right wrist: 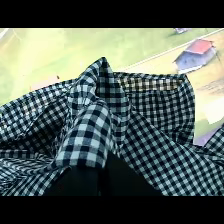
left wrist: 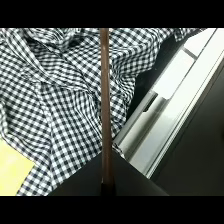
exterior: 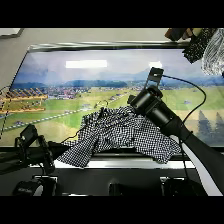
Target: Fold the clothes and pants, and hang the long-sleeved shirts on hangers.
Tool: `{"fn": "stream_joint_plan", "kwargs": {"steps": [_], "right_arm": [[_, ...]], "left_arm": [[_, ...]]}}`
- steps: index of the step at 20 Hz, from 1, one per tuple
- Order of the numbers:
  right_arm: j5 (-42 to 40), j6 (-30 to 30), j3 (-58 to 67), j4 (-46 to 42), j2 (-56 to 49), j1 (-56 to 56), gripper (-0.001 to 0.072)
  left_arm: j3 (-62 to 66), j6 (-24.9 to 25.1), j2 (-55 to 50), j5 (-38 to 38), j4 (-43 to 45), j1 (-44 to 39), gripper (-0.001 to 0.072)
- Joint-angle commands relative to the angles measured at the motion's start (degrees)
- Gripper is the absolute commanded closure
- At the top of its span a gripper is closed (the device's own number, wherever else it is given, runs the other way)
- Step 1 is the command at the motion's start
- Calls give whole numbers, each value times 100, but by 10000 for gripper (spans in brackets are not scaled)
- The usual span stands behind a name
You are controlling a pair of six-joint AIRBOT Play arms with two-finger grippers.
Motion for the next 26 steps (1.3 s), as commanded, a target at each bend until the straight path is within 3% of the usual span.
{"fn": "stream_joint_plan", "kwargs": {"steps": [1, 9, 21, 26], "right_arm": [[72, 33, 68, -125, 9, -2, 684], [79, 31, 256, -249, 26, -2, 684], [221, 33, 258, -516, 26, -2, 684], [203, 31, 315, -337, 79, 11, 684]], "left_arm": [[251, -221, -7, 26, 144, -13, 690], [426, -461, -2, -240, -387, -13, 688], [426, -505, -50, -297, -413, -13, 687], [417, -271, -437, -52, -400, -55, 687]]}}
